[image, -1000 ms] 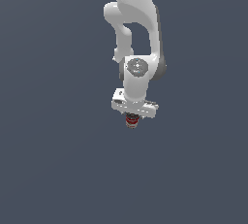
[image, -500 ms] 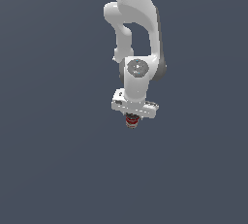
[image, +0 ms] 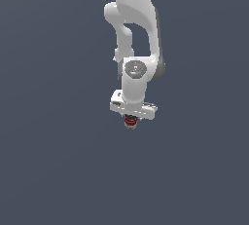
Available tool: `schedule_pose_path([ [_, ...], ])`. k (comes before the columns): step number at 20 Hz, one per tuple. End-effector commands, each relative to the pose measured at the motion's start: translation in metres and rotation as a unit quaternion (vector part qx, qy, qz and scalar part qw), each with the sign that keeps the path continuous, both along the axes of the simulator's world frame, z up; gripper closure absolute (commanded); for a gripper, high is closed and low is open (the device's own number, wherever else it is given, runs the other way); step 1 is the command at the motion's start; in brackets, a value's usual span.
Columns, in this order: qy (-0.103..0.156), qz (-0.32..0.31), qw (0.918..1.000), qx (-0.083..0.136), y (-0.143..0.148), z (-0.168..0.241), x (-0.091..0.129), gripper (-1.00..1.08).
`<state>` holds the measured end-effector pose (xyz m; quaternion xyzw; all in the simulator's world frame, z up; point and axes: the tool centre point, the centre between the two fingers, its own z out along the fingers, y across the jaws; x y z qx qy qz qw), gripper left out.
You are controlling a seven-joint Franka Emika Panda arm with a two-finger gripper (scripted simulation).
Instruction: Pick up the object and move it to a goal position.
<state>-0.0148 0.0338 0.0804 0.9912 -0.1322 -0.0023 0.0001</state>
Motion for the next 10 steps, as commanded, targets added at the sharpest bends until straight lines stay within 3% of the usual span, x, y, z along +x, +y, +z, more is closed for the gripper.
schedule_pose_path([
  [1, -0.002, -0.001, 1.0000, 0.000, -0.010, 0.006, 0.007, 1.08],
  [10, -0.002, -0.001, 1.0000, 0.000, -0.063, 0.029, 0.044, 1.08],
])
